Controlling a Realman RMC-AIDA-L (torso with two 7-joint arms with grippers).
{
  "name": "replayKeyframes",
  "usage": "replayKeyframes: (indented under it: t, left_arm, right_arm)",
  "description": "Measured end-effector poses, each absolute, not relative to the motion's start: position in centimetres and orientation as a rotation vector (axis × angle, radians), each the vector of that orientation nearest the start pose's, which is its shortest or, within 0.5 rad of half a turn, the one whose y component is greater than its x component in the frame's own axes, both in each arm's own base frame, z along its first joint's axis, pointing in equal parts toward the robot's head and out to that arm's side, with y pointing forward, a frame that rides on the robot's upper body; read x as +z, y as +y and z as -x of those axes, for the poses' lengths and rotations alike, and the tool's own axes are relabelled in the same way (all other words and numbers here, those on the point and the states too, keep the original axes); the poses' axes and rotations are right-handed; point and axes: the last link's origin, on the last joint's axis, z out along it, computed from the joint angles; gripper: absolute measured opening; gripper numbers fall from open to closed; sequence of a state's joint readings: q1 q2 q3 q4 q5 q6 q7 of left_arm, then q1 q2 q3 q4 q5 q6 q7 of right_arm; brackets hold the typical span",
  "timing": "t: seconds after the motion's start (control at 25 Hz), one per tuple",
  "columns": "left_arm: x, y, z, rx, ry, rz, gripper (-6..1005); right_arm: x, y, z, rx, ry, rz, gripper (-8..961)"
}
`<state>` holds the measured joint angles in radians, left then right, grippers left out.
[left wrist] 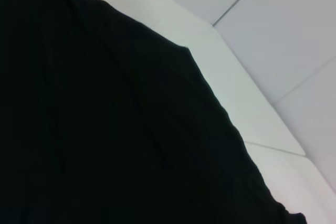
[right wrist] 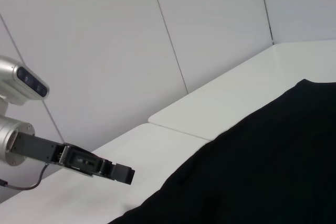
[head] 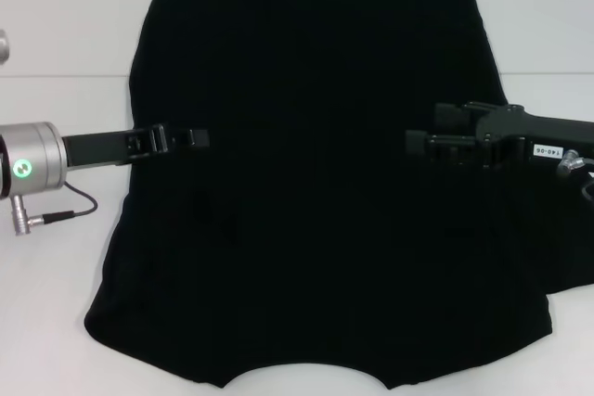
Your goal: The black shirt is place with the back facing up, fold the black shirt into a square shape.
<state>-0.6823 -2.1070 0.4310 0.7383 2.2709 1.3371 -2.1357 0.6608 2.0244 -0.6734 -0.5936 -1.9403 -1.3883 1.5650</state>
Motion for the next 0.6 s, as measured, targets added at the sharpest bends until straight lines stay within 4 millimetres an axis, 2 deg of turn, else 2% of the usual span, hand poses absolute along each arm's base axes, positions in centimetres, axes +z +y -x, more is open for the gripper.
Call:
replayKeyframes:
  t: [0.04, 0.28, 0.36, 0.4, 0.48, 0.6]
  left_arm:
    - [2.4, 39.0, 26.1, -0.678, -1.481, 2.226, 68]
    - [2.9, 38.3, 24.5, -0.755, -1.296, 2.404, 260]
    - [2.7, 37.9, 23.9, -0.796, -1.244, 2.452, 417]
    - [2.5, 37.7, 23.8, -0.799, -1.223, 2.471, 495]
    - [1.9, 37.2, 23.6, -0.789, -1.149, 2.535, 539]
    - [0.7, 36.1, 22.9, -0.760, -0.982, 2.676, 605]
  right_arm:
    - [1.9, 38.7, -23.9, 0.729, 0.788, 2.565, 913]
    - [2.5, 39.0, -24.0, 0.726, 0.792, 2.551, 907]
    - [2.9, 39.2, -24.2, 0.735, 0.812, 2.533, 904]
    - [3.5, 39.3, -24.4, 0.743, 0.840, 2.515, 902]
    - [4.6, 39.6, -24.7, 0.753, 0.913, 2.479, 899]
    - [6.9, 40.1, -25.8, 0.723, 1.132, 2.409, 894]
